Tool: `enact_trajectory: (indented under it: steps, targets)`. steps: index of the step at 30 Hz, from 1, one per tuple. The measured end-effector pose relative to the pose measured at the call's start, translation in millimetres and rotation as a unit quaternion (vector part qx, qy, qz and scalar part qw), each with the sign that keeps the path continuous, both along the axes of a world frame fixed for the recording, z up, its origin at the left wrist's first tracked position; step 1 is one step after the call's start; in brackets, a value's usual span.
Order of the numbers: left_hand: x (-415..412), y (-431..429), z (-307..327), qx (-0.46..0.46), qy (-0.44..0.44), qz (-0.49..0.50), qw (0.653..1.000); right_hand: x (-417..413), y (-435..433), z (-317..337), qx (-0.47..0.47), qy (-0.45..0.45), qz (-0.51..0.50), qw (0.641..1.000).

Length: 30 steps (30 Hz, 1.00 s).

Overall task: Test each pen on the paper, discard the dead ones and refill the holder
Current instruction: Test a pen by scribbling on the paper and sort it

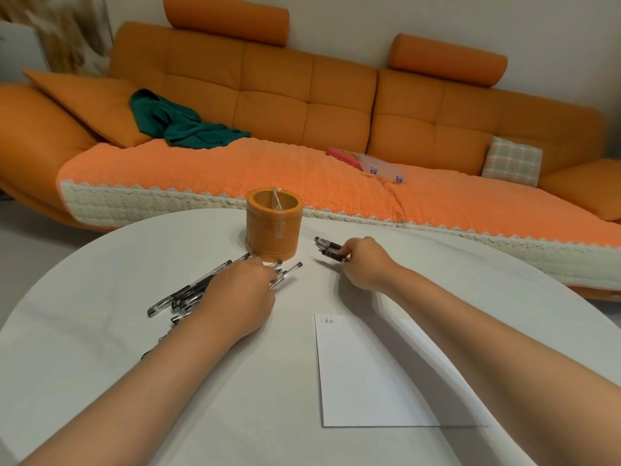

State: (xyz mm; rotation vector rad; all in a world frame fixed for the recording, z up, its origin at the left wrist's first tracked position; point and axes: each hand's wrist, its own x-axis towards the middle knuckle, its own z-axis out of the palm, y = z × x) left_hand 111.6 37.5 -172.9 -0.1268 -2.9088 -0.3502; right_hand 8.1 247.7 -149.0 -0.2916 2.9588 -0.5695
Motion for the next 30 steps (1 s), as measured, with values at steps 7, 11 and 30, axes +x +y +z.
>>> enact_trajectory:
  steps: [7, 11, 30]
  targets:
    - [-4, -3, 4, 0.089, -0.011, -0.008, 0.996, -19, -8, -30, 0.026, 0.105, 0.027, 0.994]
    - [-4, -1, 6, 0.113, -0.011, -0.022, 0.993, -22, -9, -31, 0.034, 0.135, 0.052, 0.989]
    - [11, 26, 7, 0.199, 0.017, -0.134, 0.971, 67, 29, -9, -0.017, 0.161, 0.217, 0.963]
